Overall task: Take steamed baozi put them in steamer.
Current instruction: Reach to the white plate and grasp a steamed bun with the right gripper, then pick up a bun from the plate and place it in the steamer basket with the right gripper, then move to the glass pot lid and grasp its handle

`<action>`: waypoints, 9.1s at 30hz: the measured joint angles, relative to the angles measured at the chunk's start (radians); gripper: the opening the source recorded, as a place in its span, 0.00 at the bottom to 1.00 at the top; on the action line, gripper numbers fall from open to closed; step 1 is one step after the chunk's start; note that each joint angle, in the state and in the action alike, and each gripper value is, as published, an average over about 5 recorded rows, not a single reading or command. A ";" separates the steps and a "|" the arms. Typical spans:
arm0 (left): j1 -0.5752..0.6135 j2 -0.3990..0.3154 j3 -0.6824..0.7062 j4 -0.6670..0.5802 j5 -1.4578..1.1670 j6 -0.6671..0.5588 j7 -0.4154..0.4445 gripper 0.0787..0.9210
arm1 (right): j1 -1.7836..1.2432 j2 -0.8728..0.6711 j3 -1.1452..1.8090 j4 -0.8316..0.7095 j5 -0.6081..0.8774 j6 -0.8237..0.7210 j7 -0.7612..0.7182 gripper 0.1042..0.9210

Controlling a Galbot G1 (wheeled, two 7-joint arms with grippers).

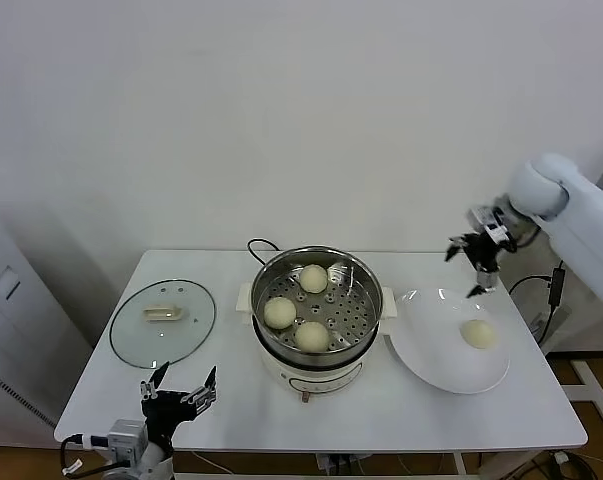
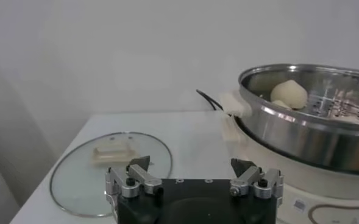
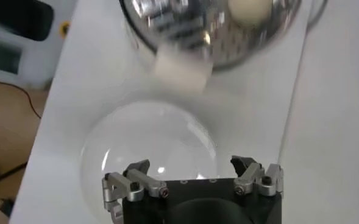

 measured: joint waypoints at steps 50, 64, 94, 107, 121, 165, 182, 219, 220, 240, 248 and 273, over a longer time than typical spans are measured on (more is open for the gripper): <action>0.022 0.000 0.005 0.018 0.013 0.003 0.000 0.88 | -0.303 0.242 0.349 -0.481 -0.388 0.146 0.192 0.88; 0.022 0.000 0.011 0.019 0.017 0.000 -0.001 0.88 | -0.307 0.245 0.363 -0.494 -0.391 0.154 0.195 0.69; -0.012 0.000 0.004 0.015 0.084 -0.017 -0.026 0.88 | 0.202 0.117 -0.280 -0.028 0.259 -0.261 0.185 0.52; -0.013 0.000 0.014 -0.005 0.078 -0.017 -0.035 0.88 | 0.422 0.271 -0.586 0.071 0.532 -0.461 0.224 0.52; -0.007 0.000 0.026 -0.023 0.053 -0.007 -0.035 0.88 | 0.407 0.382 -0.683 0.064 0.533 -0.530 0.268 0.52; 0.004 0.000 -0.007 -0.032 0.017 -0.094 -0.068 0.88 | 0.110 0.232 -0.108 0.156 0.500 -0.455 0.447 0.88; -0.080 0.000 -0.025 0.057 0.033 -0.215 -0.103 0.88 | -0.530 0.305 0.690 0.239 0.742 -0.131 0.902 0.88; -0.481 0.405 -0.014 0.738 1.221 -0.509 -0.232 0.88 | -1.258 0.564 1.167 0.352 0.869 0.136 1.233 0.88; -0.487 0.410 -0.009 0.754 1.227 -0.519 -0.237 0.88 | -1.261 0.568 1.169 0.352 0.865 0.136 1.234 0.88; -0.593 0.403 0.058 0.923 1.272 -0.541 -0.274 0.88 | -1.286 0.613 1.183 0.349 0.816 0.133 1.243 0.88; -0.640 0.388 0.068 0.982 1.291 -0.523 -0.282 0.88 | -1.296 0.615 1.189 0.354 0.811 0.138 1.243 0.88; -0.762 0.344 0.076 1.125 1.300 -0.467 -0.322 0.88 | -1.321 0.622 1.203 0.351 0.809 0.152 1.241 0.88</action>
